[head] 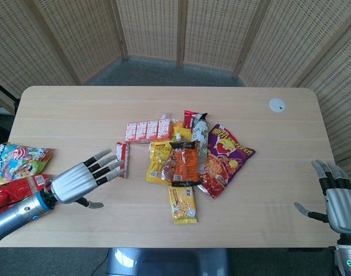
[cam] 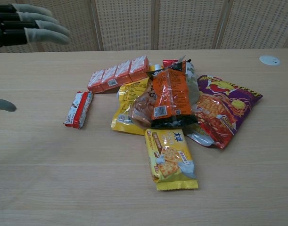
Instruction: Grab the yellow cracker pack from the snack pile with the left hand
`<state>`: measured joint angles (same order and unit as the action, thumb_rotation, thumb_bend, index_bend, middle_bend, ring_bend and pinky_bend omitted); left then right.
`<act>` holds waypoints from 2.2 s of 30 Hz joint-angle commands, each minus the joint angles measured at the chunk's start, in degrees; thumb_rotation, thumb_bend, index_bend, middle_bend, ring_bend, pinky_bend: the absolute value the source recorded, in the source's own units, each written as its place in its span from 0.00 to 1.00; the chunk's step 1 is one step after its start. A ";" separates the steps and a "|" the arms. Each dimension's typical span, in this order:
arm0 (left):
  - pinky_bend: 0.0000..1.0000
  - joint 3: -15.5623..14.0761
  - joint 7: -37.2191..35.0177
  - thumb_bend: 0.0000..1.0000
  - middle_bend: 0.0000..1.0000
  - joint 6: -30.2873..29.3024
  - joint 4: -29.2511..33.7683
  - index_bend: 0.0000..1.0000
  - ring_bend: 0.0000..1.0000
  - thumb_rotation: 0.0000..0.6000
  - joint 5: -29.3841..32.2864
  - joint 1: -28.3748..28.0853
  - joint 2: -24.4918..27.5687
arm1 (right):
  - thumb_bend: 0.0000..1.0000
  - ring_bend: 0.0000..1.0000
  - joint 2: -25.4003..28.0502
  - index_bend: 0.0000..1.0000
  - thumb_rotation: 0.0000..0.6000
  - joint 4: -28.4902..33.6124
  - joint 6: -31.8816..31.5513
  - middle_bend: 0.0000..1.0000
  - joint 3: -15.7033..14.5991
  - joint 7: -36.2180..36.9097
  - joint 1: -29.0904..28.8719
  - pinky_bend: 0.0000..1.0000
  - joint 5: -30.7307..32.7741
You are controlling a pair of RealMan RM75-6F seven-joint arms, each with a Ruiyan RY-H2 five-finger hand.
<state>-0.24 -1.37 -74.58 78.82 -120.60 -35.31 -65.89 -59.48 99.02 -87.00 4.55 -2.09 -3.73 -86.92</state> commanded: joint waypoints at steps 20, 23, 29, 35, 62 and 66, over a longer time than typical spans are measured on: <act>0.00 -0.86 7.39 0.00 0.00 18.72 -4.52 0.00 0.00 0.47 -5.73 -22.12 -15.07 | 0.00 0.00 1.50 0.00 0.86 -0.97 -0.88 0.00 0.87 6.29 0.73 0.00 1.20; 0.00 -0.81 8.01 0.00 0.00 20.09 -6.31 0.00 0.00 0.47 -5.42 -24.21 -17.86 | 0.00 0.00 1.78 0.00 0.87 -1.03 -1.10 0.00 0.94 7.24 0.91 0.00 1.25; 0.00 -0.62 8.19 0.00 0.00 22.84 -9.46 0.00 0.00 0.47 -3.82 -28.18 -22.28 | 0.00 0.00 2.29 0.00 0.87 -1.37 -1.14 0.00 0.97 8.96 1.22 0.00 1.57; 0.00 -1.40 8.45 0.00 0.00 26.28 -11.60 0.00 0.00 0.47 -1.58 -30.98 -26.07 | 0.00 0.00 2.65 0.00 0.87 -1.83 -1.11 0.00 1.00 10.43 1.46 0.00 1.84; 0.00 -6.53 10.47 0.00 0.00 30.31 -15.92 0.00 0.00 0.47 3.25 -36.81 -32.05 | 0.00 0.00 3.21 0.00 0.88 -1.39 -1.43 0.00 1.07 11.77 1.82 0.00 1.50; 0.00 -6.56 10.63 0.00 0.00 30.92 -16.61 0.00 0.00 0.47 4.16 -37.49 -33.31 | 0.00 0.00 3.31 0.00 0.87 -1.39 -1.49 0.00 1.07 12.02 1.84 0.00 1.35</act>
<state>-6.78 9.18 -43.79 62.37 -116.60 -72.64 -99.00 -56.17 97.63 -88.48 5.62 9.93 -1.89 -85.57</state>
